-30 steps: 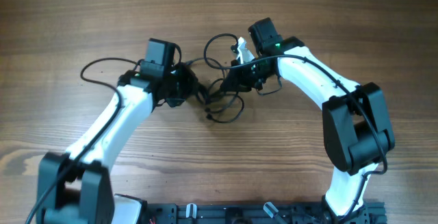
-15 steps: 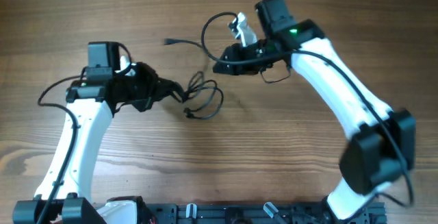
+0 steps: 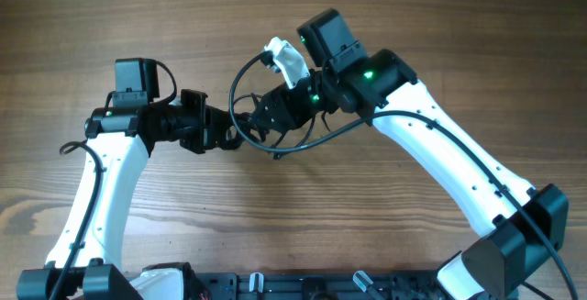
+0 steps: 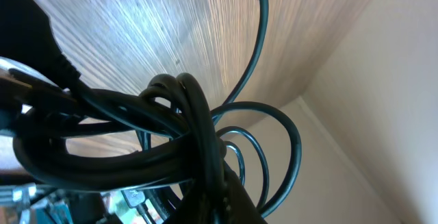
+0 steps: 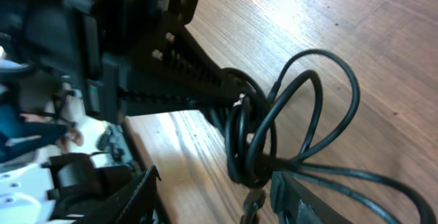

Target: Untangle cables

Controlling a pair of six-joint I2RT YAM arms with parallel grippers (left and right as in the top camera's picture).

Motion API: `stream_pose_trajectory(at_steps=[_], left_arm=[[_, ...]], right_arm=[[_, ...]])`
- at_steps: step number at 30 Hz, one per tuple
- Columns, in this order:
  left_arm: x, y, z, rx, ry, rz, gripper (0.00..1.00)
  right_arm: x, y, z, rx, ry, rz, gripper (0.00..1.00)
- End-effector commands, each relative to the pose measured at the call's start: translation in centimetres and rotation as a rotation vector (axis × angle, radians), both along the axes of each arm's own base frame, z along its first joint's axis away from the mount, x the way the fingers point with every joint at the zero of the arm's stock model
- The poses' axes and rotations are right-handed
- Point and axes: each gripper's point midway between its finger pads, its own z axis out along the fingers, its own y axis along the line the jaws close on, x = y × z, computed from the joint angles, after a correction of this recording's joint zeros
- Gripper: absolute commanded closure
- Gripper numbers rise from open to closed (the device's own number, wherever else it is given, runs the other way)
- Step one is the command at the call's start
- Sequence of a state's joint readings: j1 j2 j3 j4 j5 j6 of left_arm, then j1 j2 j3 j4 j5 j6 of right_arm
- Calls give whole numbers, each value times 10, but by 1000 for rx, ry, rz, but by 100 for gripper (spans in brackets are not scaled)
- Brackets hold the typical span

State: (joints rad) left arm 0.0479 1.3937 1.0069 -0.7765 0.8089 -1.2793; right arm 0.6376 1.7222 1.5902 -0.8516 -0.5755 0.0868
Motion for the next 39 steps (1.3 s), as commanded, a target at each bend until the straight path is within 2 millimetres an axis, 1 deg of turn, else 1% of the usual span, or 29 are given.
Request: stream_pose_trajectory(at_steps=[1, 3, 5, 7, 8, 11, 15, 16, 17, 20, 21, 23, 25, 26, 28, 31, 34, 39], left_arm=[[-7, -12, 21, -132, 35, 9, 96], [-7, -13, 22, -146, 53, 20, 96], [-7, -13, 22, -150, 58, 23, 96], [-7, -13, 22, -150, 59, 23, 96], [-7, -13, 22, -150, 59, 23, 96], [-7, -13, 22, -150, 59, 23, 96], [-7, -13, 22, -150, 58, 24, 96], [-7, -13, 22, -150, 58, 24, 96], [-7, -13, 22, -149, 58, 24, 96], [-7, -13, 22, -134, 20, -5, 96], [-7, -13, 22, -110, -42, -52, 96], [-6, -12, 23, -83, -112, -102, 96], [-5, -10, 25, -65, -193, -155, 96], [-4, -11, 31, -87, -251, -190, 96], [-2, -20, 53, -167, -393, -270, 96], [-3, -30, 81, -280, -537, -351, 96], [-8, -33, 90, -338, -549, -373, 96], [-19, -38, 112, -485, -540, -412, 96]], right_arm=[[1, 1, -11, -77, -78, 30, 45], [-2, 1, -16, -113, -100, 46, 46], [0, -1, -27, -190, -129, 24, 48], [-2, 1, -35, -224, -138, 26, 51], [-1, 2, -39, -241, -140, 23, 57], [11, -6, -53, -306, -120, -83, 68], [14, -8, -64, -331, -93, -123, 83], [18, -13, -68, -354, -92, -175, 87], [24, -19, -69, -378, -92, -236, 96], [29, -20, -67, -365, -82, -296, 95], [35, -24, -67, -355, -56, -350, 95], [43, -36, -68, -358, -16, -436, 96], [53, -52, -69, -359, 23, -510, 96], [57, -60, -70, -361, 40, -535, 96], [64, -70, -70, -340, 74, -555, 96], [77, -85, -69, -312, 106, -614, 95], [88, -98, -74, -299, 137, -645, 96], [96, -117, -106, -330, 225, -671, 96]])
